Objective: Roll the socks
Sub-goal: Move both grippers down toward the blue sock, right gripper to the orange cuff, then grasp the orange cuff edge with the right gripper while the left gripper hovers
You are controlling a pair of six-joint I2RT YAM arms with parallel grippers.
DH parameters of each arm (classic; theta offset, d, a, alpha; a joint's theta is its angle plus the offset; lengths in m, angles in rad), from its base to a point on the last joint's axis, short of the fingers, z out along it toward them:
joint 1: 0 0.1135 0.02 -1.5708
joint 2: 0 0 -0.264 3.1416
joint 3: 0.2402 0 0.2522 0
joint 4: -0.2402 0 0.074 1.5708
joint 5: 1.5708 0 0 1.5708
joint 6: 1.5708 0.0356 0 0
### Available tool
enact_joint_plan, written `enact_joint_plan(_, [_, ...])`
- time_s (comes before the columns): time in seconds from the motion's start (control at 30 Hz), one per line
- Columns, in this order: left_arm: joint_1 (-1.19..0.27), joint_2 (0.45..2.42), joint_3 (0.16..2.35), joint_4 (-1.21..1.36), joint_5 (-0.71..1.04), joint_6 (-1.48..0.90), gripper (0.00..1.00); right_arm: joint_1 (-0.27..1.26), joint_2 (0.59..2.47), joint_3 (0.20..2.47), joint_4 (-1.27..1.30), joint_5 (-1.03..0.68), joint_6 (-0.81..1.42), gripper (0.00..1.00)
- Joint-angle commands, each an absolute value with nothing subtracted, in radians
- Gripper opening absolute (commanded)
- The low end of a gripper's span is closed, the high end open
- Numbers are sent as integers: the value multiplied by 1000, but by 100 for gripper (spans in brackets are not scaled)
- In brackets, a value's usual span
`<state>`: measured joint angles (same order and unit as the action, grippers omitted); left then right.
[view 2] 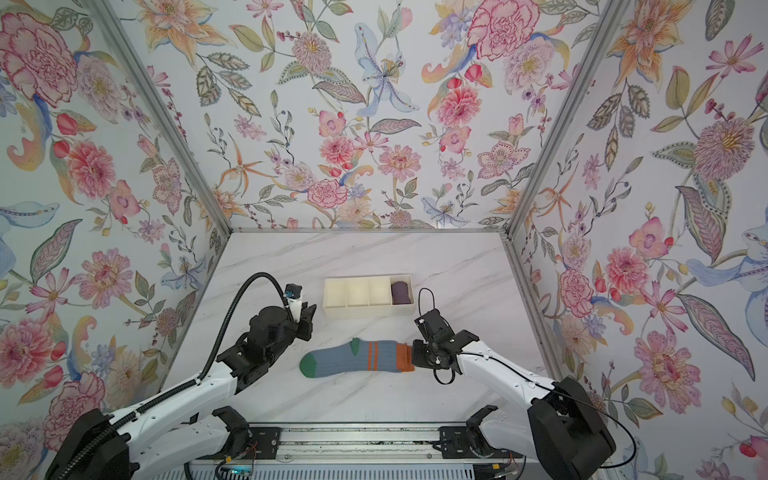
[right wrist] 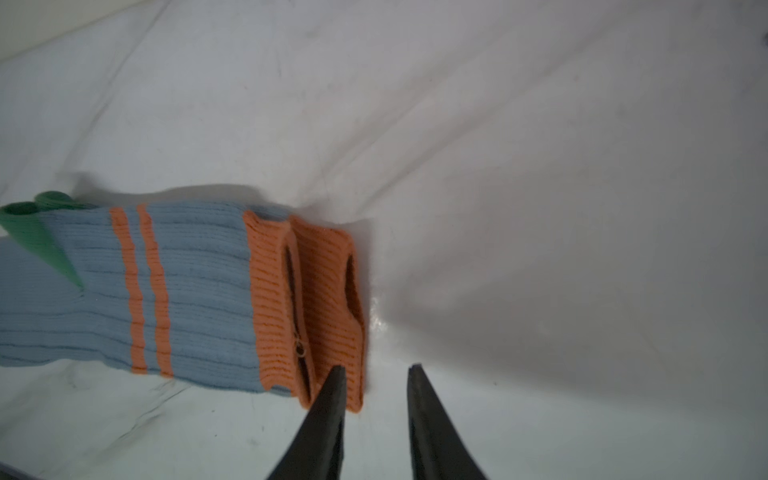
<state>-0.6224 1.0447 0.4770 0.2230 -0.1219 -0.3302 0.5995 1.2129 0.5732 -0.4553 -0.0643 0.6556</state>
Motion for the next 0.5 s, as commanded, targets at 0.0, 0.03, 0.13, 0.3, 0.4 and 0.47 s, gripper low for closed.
enact_joint_plan(0.0, [-626,1075,485,261,-79,-357,29,618,1233,555,-417,-86,698,27])
enact_joint_plan(0.03, [-626,1079,486,264,-77,-358,29,621,1235,554,-412,-88,701,27])
enact_joint_plan(0.13, [-626,1086,486,271,-71,-365,29,627,1239,548,-399,-92,705,27])
enact_joint_plan(0.3, [-626,1092,489,269,-65,-368,29,627,1246,540,-388,-89,706,25])
enact_joint_plan(0.4, [-626,1092,491,265,-64,-368,29,627,1250,530,-375,-89,711,24])
enact_joint_plan(0.47, [-626,1091,492,265,-63,-367,29,627,1253,523,-367,-89,715,24])
